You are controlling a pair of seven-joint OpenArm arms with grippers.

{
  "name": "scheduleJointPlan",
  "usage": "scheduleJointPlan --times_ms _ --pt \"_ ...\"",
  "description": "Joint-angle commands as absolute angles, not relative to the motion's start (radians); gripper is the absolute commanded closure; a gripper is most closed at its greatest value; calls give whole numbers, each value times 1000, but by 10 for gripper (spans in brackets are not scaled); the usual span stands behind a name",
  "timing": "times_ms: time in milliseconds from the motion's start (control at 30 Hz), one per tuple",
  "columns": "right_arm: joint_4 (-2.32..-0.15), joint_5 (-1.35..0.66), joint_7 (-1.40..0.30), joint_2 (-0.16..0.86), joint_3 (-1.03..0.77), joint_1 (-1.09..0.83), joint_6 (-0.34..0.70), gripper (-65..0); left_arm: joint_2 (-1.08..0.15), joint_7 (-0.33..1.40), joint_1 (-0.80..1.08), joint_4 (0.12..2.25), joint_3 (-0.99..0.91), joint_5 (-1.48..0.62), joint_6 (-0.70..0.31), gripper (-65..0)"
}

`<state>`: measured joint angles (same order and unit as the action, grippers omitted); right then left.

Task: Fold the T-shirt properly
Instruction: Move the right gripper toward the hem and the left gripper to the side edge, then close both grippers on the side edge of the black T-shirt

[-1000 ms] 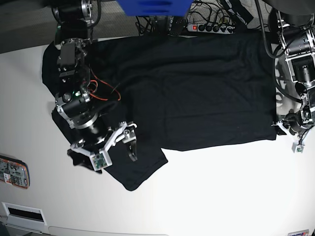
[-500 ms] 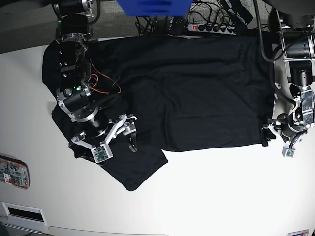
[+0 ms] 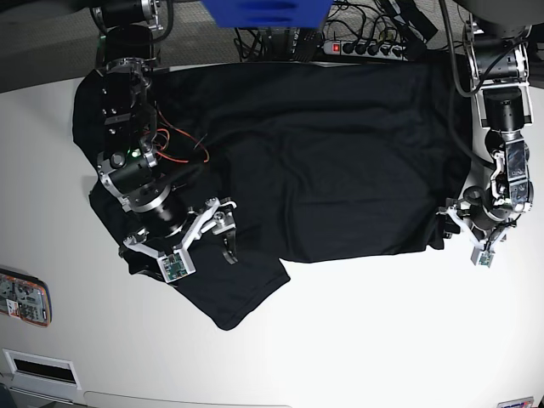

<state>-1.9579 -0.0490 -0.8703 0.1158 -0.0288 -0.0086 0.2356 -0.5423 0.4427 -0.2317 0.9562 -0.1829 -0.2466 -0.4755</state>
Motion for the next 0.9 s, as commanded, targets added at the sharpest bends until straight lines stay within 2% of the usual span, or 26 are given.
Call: scheduleJointPlan --times_ms 0,333,567,733,867 --pt "-1977 -54 -845 117 -30 12 231 -596 -565 435 -248 972 -189 -251 -473 -412" --pt "-1977 -53 -848 117 -27 13 231 -596 -567 435 -248 977 -302 -249 -472 -412" --pt "-1977 -53 -848 117 -25 13 231 -596 -579 435 -209 1102 -320 -249 -473 -412" --pt "-1977 -53 -848 117 -25 8 231 -596 -550 435 -209 1099 -320 -249 -475 -412" --pt "-1977 -53 -846 117 -27 7 231 -596 -544 430 -220 1013 -308 -249 -475 -412"
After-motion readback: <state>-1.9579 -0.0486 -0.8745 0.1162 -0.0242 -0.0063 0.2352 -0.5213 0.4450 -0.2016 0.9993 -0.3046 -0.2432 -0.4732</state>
